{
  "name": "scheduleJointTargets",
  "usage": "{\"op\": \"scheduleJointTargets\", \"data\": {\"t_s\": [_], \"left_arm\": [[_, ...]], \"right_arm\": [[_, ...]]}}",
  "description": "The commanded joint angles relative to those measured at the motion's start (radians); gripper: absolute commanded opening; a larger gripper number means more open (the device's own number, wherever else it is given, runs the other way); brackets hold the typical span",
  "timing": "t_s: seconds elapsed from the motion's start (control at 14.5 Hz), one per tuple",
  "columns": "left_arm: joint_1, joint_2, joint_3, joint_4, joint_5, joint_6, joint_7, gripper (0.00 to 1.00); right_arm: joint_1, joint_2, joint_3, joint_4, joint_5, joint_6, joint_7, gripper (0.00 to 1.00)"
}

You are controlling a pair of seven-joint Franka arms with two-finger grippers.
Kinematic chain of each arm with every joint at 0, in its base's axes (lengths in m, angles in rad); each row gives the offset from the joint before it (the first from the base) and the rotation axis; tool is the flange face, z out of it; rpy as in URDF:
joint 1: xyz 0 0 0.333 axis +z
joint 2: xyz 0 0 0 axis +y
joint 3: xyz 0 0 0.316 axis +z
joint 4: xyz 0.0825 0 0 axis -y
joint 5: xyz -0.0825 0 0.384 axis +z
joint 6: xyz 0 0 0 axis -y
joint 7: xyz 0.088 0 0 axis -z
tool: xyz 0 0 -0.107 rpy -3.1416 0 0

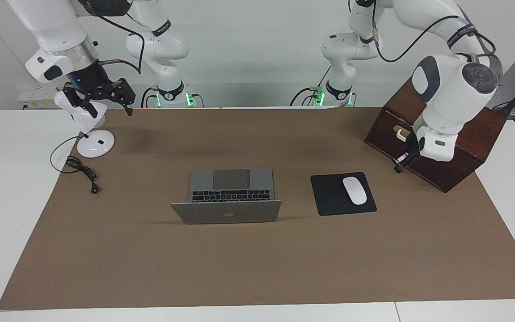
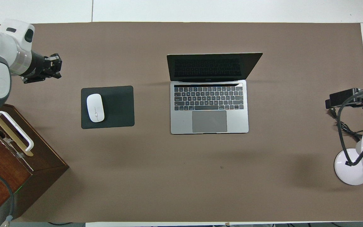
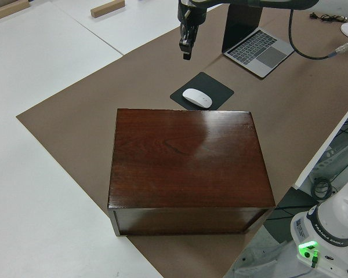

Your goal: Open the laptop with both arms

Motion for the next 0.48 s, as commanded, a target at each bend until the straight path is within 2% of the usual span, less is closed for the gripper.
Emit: {"op": "scheduleJointTargets", "data": {"t_s": [0.0,0.14,0.28,0.35,0.41], "left_arm": [[-0.003,-0.087,0.007,-0.027,0.021,-0.12,0.08,0.0],[0.002,-0.167,0.008,-0.062,0.025,-0.179,0.114,0.0],[0.014,-0.224,0.008,-0.108,0.025,-0.182,0.122,0.0],[0.028,-0.233,0.007,-0.135,0.025,-0.164,0.122,0.06],[0.035,-0.236,0.001,-0.145,0.025,-0.144,0.121,0.2]], "right_arm": [[-0.02,-0.017,0.02,-0.014,-0.019,0.018,-0.032,1.0],[-0.017,-0.02,0.02,-0.014,-0.019,0.017,-0.023,1.0],[-0.02,-0.022,0.02,-0.012,-0.019,0.017,-0.024,1.0],[-0.028,-0.022,0.02,-0.012,-0.019,0.018,-0.026,1.0],[-0.034,-0.019,0.02,-0.012,-0.019,0.02,-0.03,1.0]]}}
